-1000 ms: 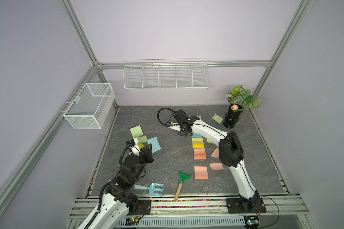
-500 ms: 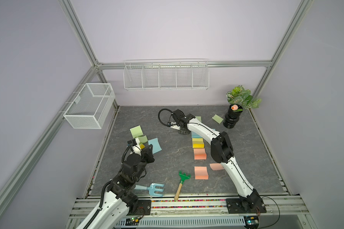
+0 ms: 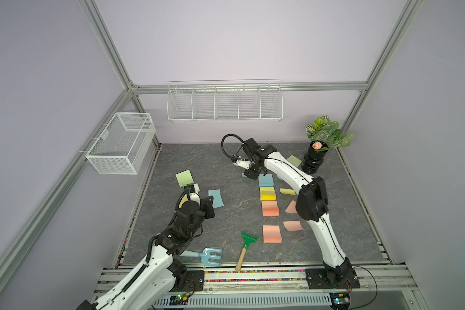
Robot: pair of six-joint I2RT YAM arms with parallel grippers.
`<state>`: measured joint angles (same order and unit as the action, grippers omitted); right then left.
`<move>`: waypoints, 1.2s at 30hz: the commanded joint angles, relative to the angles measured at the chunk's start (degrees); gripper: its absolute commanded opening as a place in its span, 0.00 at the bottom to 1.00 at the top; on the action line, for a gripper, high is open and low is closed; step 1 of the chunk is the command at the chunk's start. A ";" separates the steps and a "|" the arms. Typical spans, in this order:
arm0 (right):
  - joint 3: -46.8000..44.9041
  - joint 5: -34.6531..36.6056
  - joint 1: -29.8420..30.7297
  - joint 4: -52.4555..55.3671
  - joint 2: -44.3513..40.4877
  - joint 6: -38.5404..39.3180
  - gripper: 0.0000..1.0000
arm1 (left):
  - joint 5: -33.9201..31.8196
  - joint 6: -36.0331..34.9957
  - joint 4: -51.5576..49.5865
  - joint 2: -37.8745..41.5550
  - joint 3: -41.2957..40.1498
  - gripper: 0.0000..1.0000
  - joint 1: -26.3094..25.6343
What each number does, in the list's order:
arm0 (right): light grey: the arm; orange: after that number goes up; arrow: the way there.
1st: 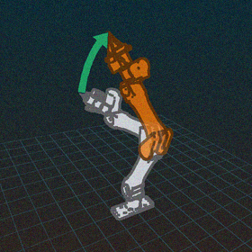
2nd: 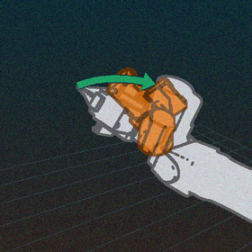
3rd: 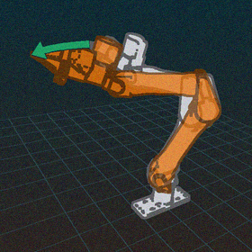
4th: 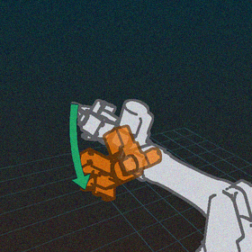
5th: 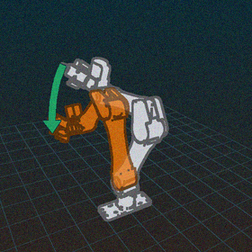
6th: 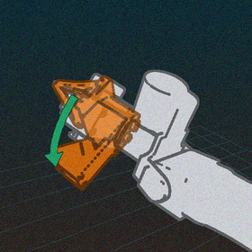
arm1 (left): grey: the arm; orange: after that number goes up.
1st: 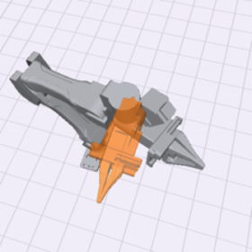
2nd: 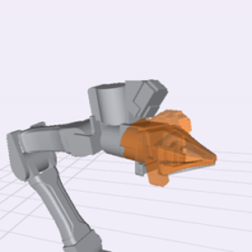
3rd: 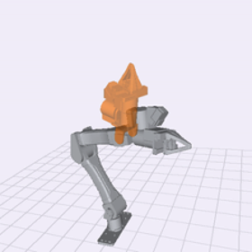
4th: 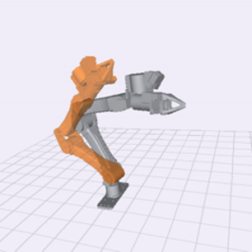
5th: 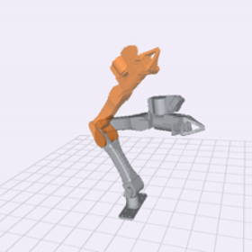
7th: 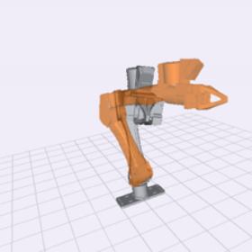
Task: Tear off pages from different memo pads
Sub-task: Place the paper at the center of the board, then place the memo pad at the center of the board.
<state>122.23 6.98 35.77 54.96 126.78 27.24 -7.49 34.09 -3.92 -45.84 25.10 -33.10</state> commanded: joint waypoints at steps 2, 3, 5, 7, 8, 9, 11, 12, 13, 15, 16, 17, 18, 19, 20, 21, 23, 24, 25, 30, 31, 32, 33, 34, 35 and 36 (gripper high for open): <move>-18.83 -2.28 -1.00 -17.46 -21.81 -14.63 0.65 | 3.48 -1.69 3.36 -8.13 7.10 0.00 0.38; -25.33 -2.55 -1.09 -22.44 -27.06 -17.14 0.74 | 3.62 -2.03 3.48 -10.88 8.62 0.00 0.62; -37.44 -4.69 -1.33 -31.71 -36.13 -20.99 0.91 | 4.43 -2.46 4.45 -16.33 11.45 0.00 1.51; -49.44 -6.69 -1.61 -40.24 -44.63 -25.57 0.89 | 6.24 -2.18 6.72 -22.07 13.54 0.00 3.74; -53.23 -7.59 -1.75 -42.38 -47.49 -26.91 0.89 | 7.21 -1.78 8.21 -24.56 14.18 0.00 5.01; -56.97 -8.80 -1.80 -43.86 -50.73 -28.14 0.89 | 9.40 -1.03 10.60 -27.59 14.88 0.00 6.82; -62.61 -11.21 -1.89 -45.03 -55.50 -29.48 0.89 | 13.02 0.27 14.34 -33.45 16.73 0.00 9.97; -65.41 -12.06 -1.91 -45.62 -57.89 -30.31 0.89 | 15.07 0.62 15.21 -36.66 18.53 0.00 11.42; -67.86 -12.47 -1.85 -46.13 -60.03 -30.61 0.89 | 17.46 0.42 15.17 -40.09 21.02 0.00 12.64; -71.47 -12.79 -1.85 -46.79 -63.57 -30.63 0.89 | 21.74 -0.40 12.87 -46.04 26.31 0.00 14.34; -74.39 -12.72 -1.87 -46.96 -65.20 -30.22 0.89 | 23.97 -1.24 11.85 -48.95 29.02 0.00 14.88; -75.76 -12.26 -1.89 -47.12 -66.49 -30.29 0.89 | 25.56 -2.10 10.83 -51.08 31.51 0.00 15.15; -77.10 -11.86 -1.84 -47.53 -67.74 -30.79 0.89 | 26.80 -3.08 8.86 -53.79 34.48 0.00 15.48; -78.08 -11.94 -1.89 -47.74 -68.68 -31.32 0.89 | 28.06 -3.81 6.66 -56.07 37.28 0.00 15.80; -78.68 -12.35 -1.87 -47.89 -69.29 -31.62 0.89 | 28.95 -4.32 5.29 -58.05 39.36 0.00 16.06; -79.21 -12.93 -1.84 -48.16 -69.86 -31.73 0.89 | 30.53 -4.44 3.91 -59.99 41.71 0.00 16.58; -79.99 -13.31 -1.86 -48.69 -70.41 -31.80 0.89 | 34.32 -3.80 2.02 -64.22 45.52 0.00 17.47; -80.23 -13.25 -1.89 -48.95 -70.37 -31.75 0.89 | 36.67 -3.40 0.81 -66.40 47.67 0.00 17.94; -80.23 -13.23 -1.86 -49.06 -70.15 -31.73 0.89 | 38.62 -3.00 -0.76 -68.89 50.24 0.00 18.14; -80.13 -13.64 -1.88 -49.17 -68.19 -31.73 0.89 | 42.12 -1.88 -3.51 -76.55 57.93 0.00 18.15; -80.00 -13.64 -1.89 -49.01 -67.84 -31.68 0.89 | 41.38 -2.09 -4.60 -77.53 59.47 0.00 18.12; -79.93 -13.67 -1.90 -48.77 -67.60 -31.63 0.89 | 40.69 -2.10 -5.58 -78.32 60.67 0.00 18.12; -79.70 -13.77 -1.87 -48.47 -67.46 -31.57 0.89 | 40.12 -2.04 -6.35 -79.20 61.87 0.00 18.12; -79.63 -13.80 -1.88 -48.28 -67.37 -31.55 0.89 | 39.71 -1.83 -6.89 -80.06 62.87 0.00 18.09; -79.67 -13.82 -1.85 -48.28 -67.45 -31.55 0.89 | 39.57 -1.58 -7.01 -80.61 63.59 0.00 18.08; -79.70 -13.76 -1.86 -48.28 -67.45 -31.55 0.89 | 39.45 -1.29 -6.98 -81.17 64.15 0.00 18.15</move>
<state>43.24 -5.89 34.11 7.44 59.24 -3.27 31.66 32.53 -8.21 -125.62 86.61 -15.00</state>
